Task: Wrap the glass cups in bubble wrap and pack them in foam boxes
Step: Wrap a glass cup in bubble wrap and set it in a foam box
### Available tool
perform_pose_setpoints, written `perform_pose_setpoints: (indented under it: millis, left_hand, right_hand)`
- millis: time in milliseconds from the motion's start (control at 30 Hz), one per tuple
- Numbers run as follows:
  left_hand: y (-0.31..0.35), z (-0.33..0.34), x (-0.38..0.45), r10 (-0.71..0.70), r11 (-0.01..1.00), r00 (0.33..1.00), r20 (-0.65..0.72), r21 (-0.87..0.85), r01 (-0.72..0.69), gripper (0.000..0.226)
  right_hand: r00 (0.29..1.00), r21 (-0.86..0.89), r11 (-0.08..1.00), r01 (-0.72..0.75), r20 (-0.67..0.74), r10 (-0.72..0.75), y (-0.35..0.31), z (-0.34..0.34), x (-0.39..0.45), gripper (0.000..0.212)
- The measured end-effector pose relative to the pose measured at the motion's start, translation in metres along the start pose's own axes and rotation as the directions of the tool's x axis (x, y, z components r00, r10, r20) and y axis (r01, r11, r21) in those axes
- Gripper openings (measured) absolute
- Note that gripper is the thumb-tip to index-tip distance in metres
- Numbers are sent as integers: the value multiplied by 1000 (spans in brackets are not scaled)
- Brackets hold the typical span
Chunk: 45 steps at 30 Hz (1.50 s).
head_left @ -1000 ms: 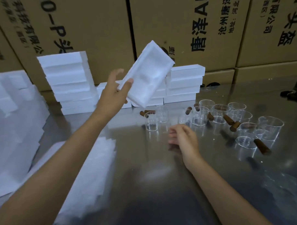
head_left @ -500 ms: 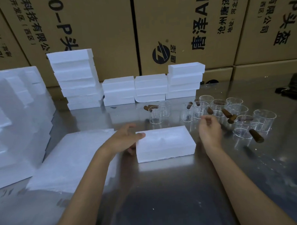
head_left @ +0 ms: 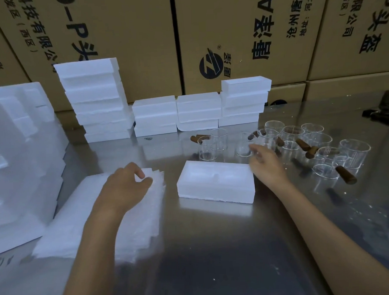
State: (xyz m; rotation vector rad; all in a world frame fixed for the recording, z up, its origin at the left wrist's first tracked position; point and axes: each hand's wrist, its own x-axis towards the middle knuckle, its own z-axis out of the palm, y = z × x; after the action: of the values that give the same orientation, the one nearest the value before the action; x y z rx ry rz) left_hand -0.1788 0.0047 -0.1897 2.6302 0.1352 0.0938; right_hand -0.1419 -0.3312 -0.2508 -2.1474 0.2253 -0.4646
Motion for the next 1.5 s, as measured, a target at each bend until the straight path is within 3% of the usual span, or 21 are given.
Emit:
perform_pose_setpoints:
  millis: [100,200,367,433,600,700,867,967,1133,1200,1300,1400,1500]
  left_hand:
    - [-7,-3,2,-25,1000,994,102,15,23,24]
    - [-9,-1,1,-28,1000,988,150,7,27,27]
    - [-7,-1,-2,-20,999,983,185,42,12,33]
    - [-7,-1,-2,-8,1000,988,157,0,9,26]
    - [-8,-2,-1,16,996,996,93,-87,-8,15]
    - [-9,-2,0,61,990,998,9,-125,-59,19]
    - [-2,-2,2,141,948,985,-103,-272,-165,24]
    - [6,1,2,205,894,966,-160,-371,-251,21]
    - [17,9,-1,281,844,940,-192,-416,-337,27]
    - [18,13,-1,281,849,945,-166,-416,-326,30]
    - [17,14,-1,264,856,955,-135,-423,-297,29]
    - [16,9,-1,224,836,958,-181,-469,-284,30]
    - [20,2,-5,174,766,935,-311,-554,-327,27]
  right_hand:
    - [994,28,996,85,-72,-83,-5,3,4,39]
    - [985,-129,989,73,-143,-92,-9,-3,18,44]
    - [991,-522,845,114,5,-131,-10,-14,39,60]
    - [991,-600,789,132,52,-127,-11,-17,46,54]
    - [987,-485,861,149,27,-156,-21,-12,47,29]
    - [996,-417,904,92,59,-74,-30,-12,47,27]
    - [991,-522,852,32,125,39,-35,-16,45,41]
    - [989,-587,808,46,141,47,-34,-19,44,30]
    - [968,-532,847,18,221,118,-28,-25,36,23]
    - [979,-546,838,10,176,103,-27,-27,29,22]
    - [995,-619,784,43,-41,-87,-33,-35,16,21]
    - [988,-352,934,69,-103,-112,-56,-42,-2,22]
    - [978,2,978,209,-8,-209,-91,-37,-34,9]
